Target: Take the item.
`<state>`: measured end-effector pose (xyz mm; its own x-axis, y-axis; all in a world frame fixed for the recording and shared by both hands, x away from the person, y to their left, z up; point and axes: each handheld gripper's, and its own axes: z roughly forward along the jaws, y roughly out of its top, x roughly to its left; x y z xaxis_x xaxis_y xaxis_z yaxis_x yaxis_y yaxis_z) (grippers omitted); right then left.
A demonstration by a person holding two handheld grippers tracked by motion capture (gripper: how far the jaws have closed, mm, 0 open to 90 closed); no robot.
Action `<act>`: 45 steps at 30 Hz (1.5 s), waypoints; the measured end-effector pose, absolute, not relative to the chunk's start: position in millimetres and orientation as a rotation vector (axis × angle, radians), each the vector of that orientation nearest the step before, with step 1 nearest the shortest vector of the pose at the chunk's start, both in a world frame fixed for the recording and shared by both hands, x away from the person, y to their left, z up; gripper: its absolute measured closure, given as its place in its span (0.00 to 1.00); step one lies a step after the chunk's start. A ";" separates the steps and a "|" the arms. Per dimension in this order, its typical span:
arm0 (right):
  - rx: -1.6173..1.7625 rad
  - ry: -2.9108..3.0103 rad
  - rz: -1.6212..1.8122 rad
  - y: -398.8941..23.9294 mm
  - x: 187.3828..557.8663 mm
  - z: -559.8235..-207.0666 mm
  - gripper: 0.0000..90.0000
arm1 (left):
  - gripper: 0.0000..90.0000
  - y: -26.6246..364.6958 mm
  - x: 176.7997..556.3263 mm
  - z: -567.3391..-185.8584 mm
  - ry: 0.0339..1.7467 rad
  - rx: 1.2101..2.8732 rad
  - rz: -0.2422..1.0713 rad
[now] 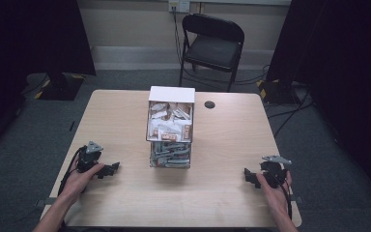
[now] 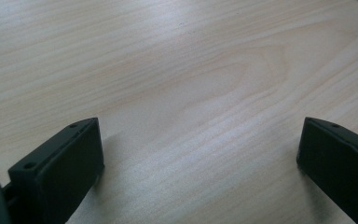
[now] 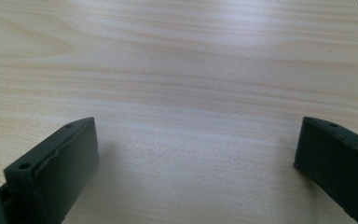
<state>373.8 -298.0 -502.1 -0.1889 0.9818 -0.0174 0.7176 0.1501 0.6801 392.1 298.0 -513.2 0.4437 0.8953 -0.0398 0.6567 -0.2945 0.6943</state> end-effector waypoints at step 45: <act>1.485 2.048 1.103 -275.3 356.7 -457.0 0.38 | 0.00 297.9 392.0 -513.3 1.296 2.051 0.477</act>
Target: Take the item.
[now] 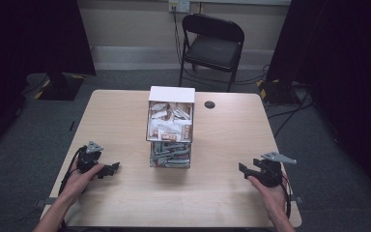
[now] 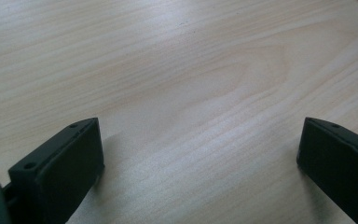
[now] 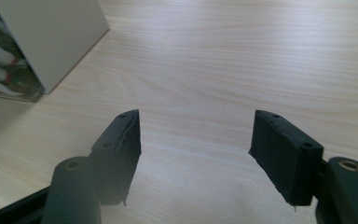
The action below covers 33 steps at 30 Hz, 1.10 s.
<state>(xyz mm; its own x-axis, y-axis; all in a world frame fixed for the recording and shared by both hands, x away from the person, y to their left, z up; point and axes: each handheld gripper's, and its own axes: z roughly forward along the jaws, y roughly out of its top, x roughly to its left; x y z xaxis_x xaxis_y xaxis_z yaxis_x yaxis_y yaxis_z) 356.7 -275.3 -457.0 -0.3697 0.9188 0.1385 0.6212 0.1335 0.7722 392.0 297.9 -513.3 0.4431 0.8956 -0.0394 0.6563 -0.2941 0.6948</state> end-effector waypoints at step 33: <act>1.105 2.315 1.315 -191.9 339.3 -416.2 0.60 | 0.00 297.8 392.0 -513.3 1.297 2.051 0.479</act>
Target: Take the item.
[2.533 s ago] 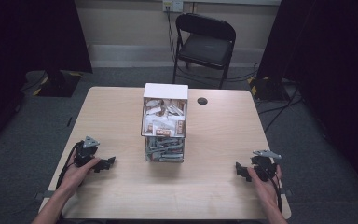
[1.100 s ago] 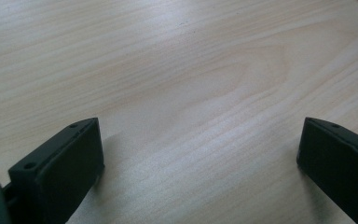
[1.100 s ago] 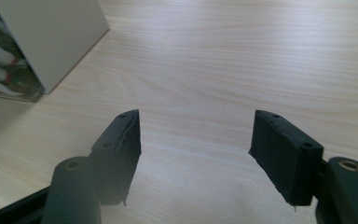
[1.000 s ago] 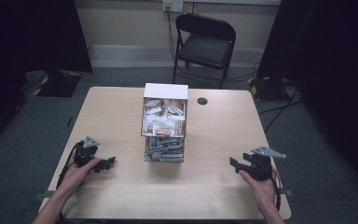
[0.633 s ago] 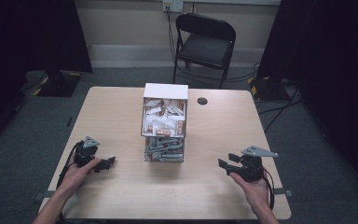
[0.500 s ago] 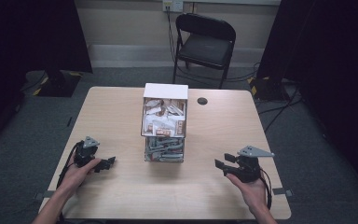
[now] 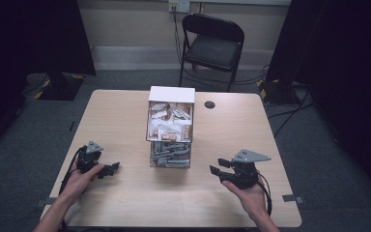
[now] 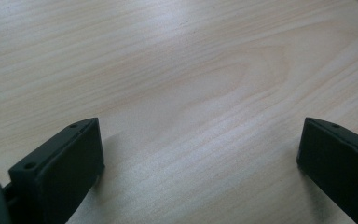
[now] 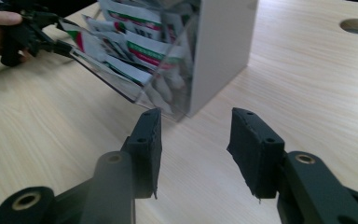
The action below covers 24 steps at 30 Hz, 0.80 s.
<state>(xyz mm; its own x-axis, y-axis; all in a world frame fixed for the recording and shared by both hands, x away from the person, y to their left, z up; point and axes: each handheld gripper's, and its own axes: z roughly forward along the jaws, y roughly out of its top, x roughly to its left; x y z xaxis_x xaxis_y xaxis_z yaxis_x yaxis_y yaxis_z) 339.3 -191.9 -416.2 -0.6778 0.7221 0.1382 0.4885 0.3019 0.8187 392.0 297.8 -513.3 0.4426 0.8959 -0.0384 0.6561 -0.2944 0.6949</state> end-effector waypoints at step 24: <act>0.834 2.484 1.461 -112.6 354.7 -409.6 0.68 | 0.00 297.8 392.0 -513.3 1.297 2.051 0.479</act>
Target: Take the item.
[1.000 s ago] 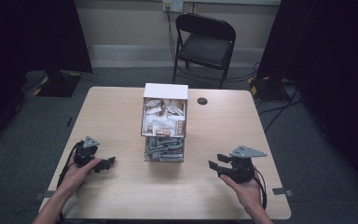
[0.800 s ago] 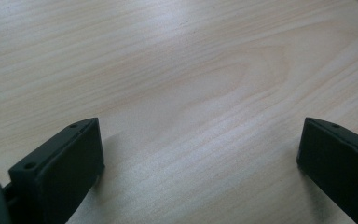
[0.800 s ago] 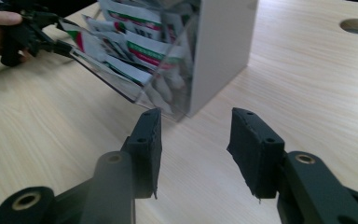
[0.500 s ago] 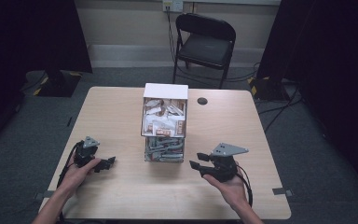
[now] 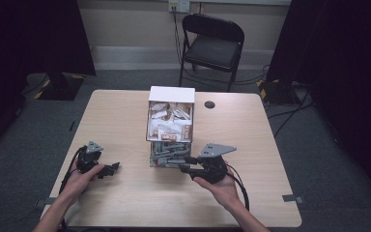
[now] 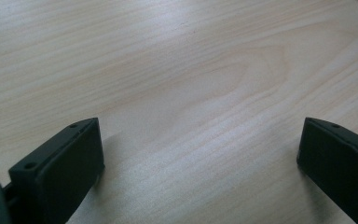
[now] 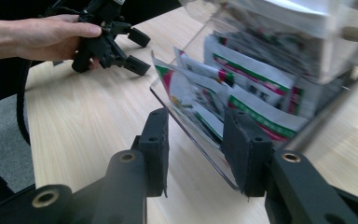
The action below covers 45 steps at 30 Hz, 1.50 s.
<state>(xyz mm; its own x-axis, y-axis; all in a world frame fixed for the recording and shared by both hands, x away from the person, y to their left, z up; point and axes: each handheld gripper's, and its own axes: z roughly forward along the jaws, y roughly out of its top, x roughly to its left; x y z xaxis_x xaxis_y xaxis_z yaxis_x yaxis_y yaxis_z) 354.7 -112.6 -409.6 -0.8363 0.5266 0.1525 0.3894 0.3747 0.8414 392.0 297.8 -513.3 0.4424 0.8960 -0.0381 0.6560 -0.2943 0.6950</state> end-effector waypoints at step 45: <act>0.805 2.556 1.462 -80.8 380.4 -441.6 0.91 | 0.00 297.6 391.7 -513.2 1.299 2.052 0.482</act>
